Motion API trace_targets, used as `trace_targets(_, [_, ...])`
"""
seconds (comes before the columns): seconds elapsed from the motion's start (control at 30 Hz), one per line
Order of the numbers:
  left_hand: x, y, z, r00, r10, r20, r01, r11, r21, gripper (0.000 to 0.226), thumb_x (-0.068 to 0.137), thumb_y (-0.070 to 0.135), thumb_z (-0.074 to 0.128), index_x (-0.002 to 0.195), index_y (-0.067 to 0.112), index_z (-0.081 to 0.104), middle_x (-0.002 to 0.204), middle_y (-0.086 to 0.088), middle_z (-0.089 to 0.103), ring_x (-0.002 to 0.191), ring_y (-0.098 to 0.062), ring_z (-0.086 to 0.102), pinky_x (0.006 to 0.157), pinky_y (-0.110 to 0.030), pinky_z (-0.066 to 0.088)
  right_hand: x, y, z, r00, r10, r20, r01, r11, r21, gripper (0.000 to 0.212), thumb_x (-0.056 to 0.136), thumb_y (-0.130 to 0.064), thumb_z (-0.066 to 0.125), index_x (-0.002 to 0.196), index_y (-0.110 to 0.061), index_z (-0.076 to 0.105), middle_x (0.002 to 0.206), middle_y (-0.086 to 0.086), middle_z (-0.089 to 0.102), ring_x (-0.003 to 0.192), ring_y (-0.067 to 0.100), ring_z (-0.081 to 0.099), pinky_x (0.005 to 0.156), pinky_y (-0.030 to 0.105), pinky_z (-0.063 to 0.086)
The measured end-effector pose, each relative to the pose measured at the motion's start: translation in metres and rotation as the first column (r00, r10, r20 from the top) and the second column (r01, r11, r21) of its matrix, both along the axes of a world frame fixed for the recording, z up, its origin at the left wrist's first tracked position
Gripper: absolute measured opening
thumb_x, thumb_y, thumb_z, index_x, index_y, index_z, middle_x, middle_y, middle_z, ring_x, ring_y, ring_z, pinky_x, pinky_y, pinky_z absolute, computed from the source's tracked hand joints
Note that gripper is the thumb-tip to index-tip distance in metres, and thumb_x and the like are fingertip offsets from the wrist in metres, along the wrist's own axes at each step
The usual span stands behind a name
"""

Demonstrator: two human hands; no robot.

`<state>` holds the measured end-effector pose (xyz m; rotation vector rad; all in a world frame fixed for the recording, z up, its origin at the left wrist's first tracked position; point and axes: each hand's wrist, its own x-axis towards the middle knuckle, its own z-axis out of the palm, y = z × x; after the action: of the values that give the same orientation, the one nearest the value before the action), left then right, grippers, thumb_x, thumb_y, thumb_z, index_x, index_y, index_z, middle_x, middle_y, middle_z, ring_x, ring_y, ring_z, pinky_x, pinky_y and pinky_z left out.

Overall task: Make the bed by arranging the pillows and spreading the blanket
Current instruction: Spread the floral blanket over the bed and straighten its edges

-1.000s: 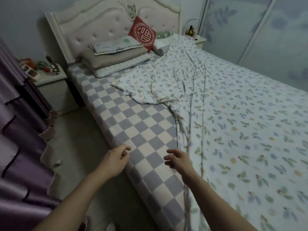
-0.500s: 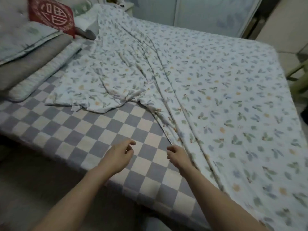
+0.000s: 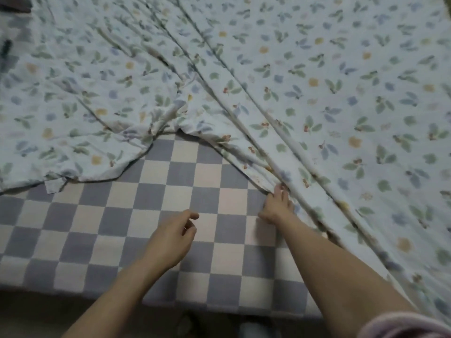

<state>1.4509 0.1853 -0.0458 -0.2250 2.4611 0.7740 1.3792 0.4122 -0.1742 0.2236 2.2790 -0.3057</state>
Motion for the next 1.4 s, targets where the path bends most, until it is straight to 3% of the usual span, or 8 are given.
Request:
trace_targets(0.2, [-0.024, -0.001, -0.026, 0.981, -0.189, -0.044, 0.188, 0.982, -0.019, 0.038, 0.095, 0.014, 0.045, 0.133, 0.018, 0.043, 0.122, 0.0, 0.053, 0.11, -0.014, 0.051, 0.088, -0.021, 0.038, 0.022, -0.002, 0.039, 0.957, -0.265, -0.115, 0.198, 0.89, -0.41, 0.02, 0.084, -0.003, 0.054, 0.099, -0.004, 0.069, 0.106, 0.011, 0.067, 0.104, 0.025, 0.06, 0.079, 0.021, 0.041])
trace_targets(0.3, [-0.031, -0.007, -0.027, 0.912, -0.377, -0.164, 0.354, 0.923, -0.152, 0.057, 0.084, 0.005, 0.057, 0.137, 0.018, 0.04, 0.141, -0.011, 0.039, 0.129, -0.031, 0.038, 0.102, -0.042, 0.036, 0.058, -0.022, 0.091, 0.941, -0.336, 0.035, 0.269, 0.683, -0.679, 0.025, 0.079, 0.006, 0.056, 0.086, -0.009, 0.075, 0.079, 0.005, 0.073, 0.075, 0.011, 0.064, 0.071, 0.018, 0.046])
trace_targets(0.43, [-0.029, -0.022, -0.025, 0.69, -0.656, -0.305, 0.527, 0.745, -0.409, 0.04, 0.059, 0.011, 0.071, 0.095, 0.019, 0.056, 0.106, -0.017, 0.062, 0.099, -0.04, 0.061, 0.077, -0.058, 0.047, 0.107, -0.034, 0.137, 0.939, -0.313, 0.141, 0.299, 0.541, -0.786, 0.042, 0.078, 0.012, 0.05, 0.066, -0.023, 0.07, 0.045, -0.013, 0.055, 0.045, 0.002, 0.042, 0.045, 0.014, 0.032])
trace_targets(0.6, [0.001, -0.055, -0.005, 0.634, -0.74, -0.224, 0.63, 0.662, -0.406, 0.038, 0.068, -0.014, 0.052, 0.095, 0.013, 0.056, 0.081, -0.007, 0.062, 0.083, -0.03, 0.06, 0.102, -0.054, 0.037, 0.151, -0.049, 0.162, 0.936, -0.309, 0.168, 0.31, 0.496, -0.811, 0.04, 0.08, 0.017, 0.042, 0.07, -0.016, 0.063, 0.041, -0.016, 0.052, 0.037, -0.002, 0.039, 0.042, 0.008, 0.027])
trace_targets(0.8, [0.042, -0.073, -0.017, 0.596, -0.641, -0.484, 0.531, 0.766, -0.361, 0.065, 0.056, 0.017, 0.082, 0.107, 0.01, 0.042, 0.11, -0.017, 0.05, 0.098, -0.034, 0.049, 0.08, -0.051, 0.049, 0.2, -0.092, 0.163, 0.97, -0.22, 0.105, 0.22, 0.602, -0.768, 0.042, 0.079, 0.014, 0.044, 0.068, -0.023, 0.06, 0.05, -0.024, 0.058, 0.05, -0.009, 0.05, 0.051, 0.004, 0.033])
trace_targets(1.0, [0.064, -0.079, -0.015, 0.464, -0.605, -0.647, 0.5, 0.782, -0.372, 0.003, 0.071, 0.003, 0.056, 0.073, 0.005, 0.054, 0.071, -0.017, 0.058, 0.061, -0.034, 0.057, 0.062, -0.044, 0.05, 0.225, -0.095, 0.177, 0.971, -0.231, 0.056, 0.2, 0.667, -0.717, 0.045, 0.08, 0.014, 0.044, 0.066, -0.027, 0.06, 0.053, -0.022, 0.058, 0.054, -0.008, 0.05, 0.056, 0.005, 0.035])
trace_targets(1.13, [0.079, -0.119, -0.031, 0.563, -0.561, -0.607, 0.453, 0.824, -0.341, 0.016, 0.074, 0.012, 0.042, 0.069, 0.002, 0.054, 0.066, -0.018, 0.052, 0.054, -0.034, 0.053, 0.041, -0.033, 0.04, 0.239, -0.083, 0.17, 0.96, -0.265, 0.086, 0.243, 0.647, -0.723, 0.045, 0.079, 0.015, 0.046, 0.065, -0.025, 0.061, 0.061, -0.012, 0.057, 0.059, 0.002, 0.048, 0.059, 0.014, 0.035])
trace_targets(1.4, [0.063, -0.08, -0.038, 0.681, -0.404, -0.611, 0.285, 0.914, -0.288, 0.063, 0.059, 0.008, 0.074, 0.112, 0.007, 0.04, 0.114, -0.023, 0.05, 0.103, -0.037, 0.048, 0.083, -0.047, 0.043, 0.237, -0.074, 0.17, 0.969, -0.232, 0.083, 0.214, 0.627, -0.749, 0.046, 0.08, 0.016, 0.049, 0.063, -0.024, 0.064, 0.067, 0.003, 0.057, 0.065, 0.016, 0.047, 0.06, 0.023, 0.033])
